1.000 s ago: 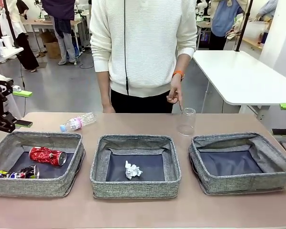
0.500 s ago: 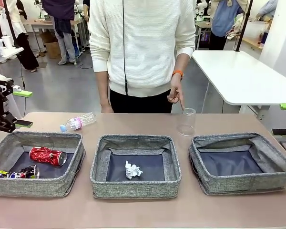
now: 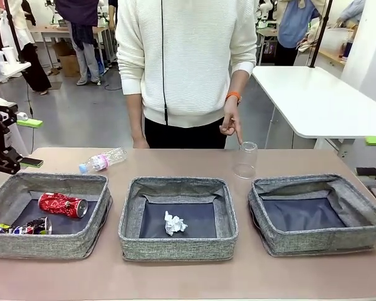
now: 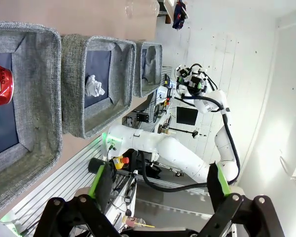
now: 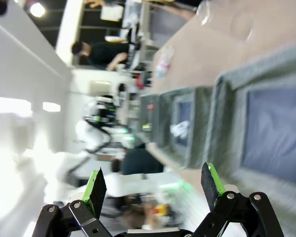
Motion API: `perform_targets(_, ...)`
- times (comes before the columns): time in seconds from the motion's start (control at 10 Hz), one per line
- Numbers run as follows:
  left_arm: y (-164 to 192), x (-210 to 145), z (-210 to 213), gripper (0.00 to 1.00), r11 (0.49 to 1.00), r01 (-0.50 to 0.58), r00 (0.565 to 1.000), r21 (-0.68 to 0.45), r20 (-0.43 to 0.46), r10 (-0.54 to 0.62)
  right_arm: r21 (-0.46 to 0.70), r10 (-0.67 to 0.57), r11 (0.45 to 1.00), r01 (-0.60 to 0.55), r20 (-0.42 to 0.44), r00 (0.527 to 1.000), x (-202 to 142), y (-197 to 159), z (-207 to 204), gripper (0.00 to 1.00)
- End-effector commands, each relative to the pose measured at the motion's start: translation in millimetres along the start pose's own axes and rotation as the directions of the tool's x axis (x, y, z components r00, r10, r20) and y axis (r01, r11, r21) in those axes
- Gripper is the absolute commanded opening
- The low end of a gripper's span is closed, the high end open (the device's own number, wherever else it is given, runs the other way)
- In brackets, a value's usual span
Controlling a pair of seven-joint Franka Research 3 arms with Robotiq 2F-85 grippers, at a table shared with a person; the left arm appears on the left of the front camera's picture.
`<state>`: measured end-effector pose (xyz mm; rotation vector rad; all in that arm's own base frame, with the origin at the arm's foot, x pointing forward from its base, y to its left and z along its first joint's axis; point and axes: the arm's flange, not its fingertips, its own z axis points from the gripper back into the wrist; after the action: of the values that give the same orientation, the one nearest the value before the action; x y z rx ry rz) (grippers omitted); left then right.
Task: Sort the waste into the appropriate baskets.
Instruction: Pick up the waste item pointed out by the person.
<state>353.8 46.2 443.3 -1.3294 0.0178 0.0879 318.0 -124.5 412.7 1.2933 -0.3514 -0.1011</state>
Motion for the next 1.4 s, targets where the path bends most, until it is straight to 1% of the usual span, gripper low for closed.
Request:
perform_targets(0.0, -1, -1, 3, 1.00, 1.000, 0.020, 1.000, -0.016, -0.005, -0.021, -0.208, 0.487, 0.848, -0.487, -0.055, 0.872, 83, -1, -60, 1.00)
perform_targets(0.1, -1, -1, 3, 1.00, 1.000, 0.020, 1.000, -0.016, -0.005, -0.021, -0.168, 0.636, 0.742, -0.650, -0.132, 0.760, 116, -3, -96, 1.00)
perform_targets(0.2, -1, -1, 3, 1.00, 1.000, 0.020, 1.000, -0.016, -0.005, -0.021, -0.241, 0.753, 0.580, -0.778, -0.204, 0.625, 137, -3, -123, 1.00)
perform_targets(0.3, -1, -1, 3, 1.00, 1.000, 0.020, 1.000, -0.016, -0.005, -0.021, -0.249, 0.836, 0.441, -0.862, -0.237, 0.496, 147, 1, -145, 1.00)
perform_targets(0.4, -1, -1, 3, 1.00, 1.000, 0.020, 1.000, -0.016, -0.005, -0.021, -0.269, 0.877, 0.282, -0.921, -0.318, 0.361, 145, 3, -161, 1.00)
perform_targets(0.5, -1, -1, 3, 1.00, 1.000, 0.020, 1.000, -0.016, -0.005, -0.021, -0.274, 0.872, 0.213, -0.938, -0.379, 0.309, 141, 1, -161, 1.00)
perform_targets(0.6, -1, -1, 3, 1.00, 1.000, 0.020, 1.000, -0.016, -0.005, -0.021, -0.273, 0.769, 0.440, -0.855, -0.377, 0.516, 131, 2, -141, 1.00)
perform_targets(0.7, -1, -1, 3, 1.00, 1.000, 0.020, 1.000, -0.016, -0.005, -0.021, -0.181, 0.729, 0.547, -0.817, -0.377, 0.571, 155, 9, -176, 1.00)
perform_targets(0.8, -1, -1, 3, 1.00, 1.000, 0.020, 1.000, -0.016, -0.005, -0.021, -0.205, 0.758, 0.470, -0.858, -0.404, 0.512, 154, 5, -166, 1.00)
perform_targets(0.9, -1, -1, 3, 1.00, 1.000, 0.020, 1.000, -0.016, -0.005, -0.021, -0.188, 0.754, 0.263, -0.946, -0.572, 0.323, 155, -8, -174, 1.00)
perform_targets(1.0, -1, -1, 3, 1.00, 1.000, 0.020, 1.000, -0.016, -0.005, -0.021, -0.221, 0.714, 0.186, -0.958, -0.639, 0.286, 170, -26, -191, 1.00)
perform_targets(1.1, -1, -1, 3, 1.00, 1.000, 0.020, 1.000, -0.016, -0.005, -0.021, -0.114, 0.811, 0.152, -0.982, -0.553, 0.190, 188, -39, -200, 1.00)
perform_targets(1.2, -1, -1, 3, 1.00, 1.000, 0.020, 1.000, -0.016, -0.005, -0.021, -0.074, 0.842, 0.149, -0.986, -0.514, 0.166, 209, -56, -208, 1.00)
perform_targets(1.3, -1, -1, 3, 1.00, 1.000, 0.020, 1.000, -0.016, -0.005, -0.021, -0.014, 0.873, 0.158, -0.987, -0.465, 0.147, 221, -70, -216, 1.00)
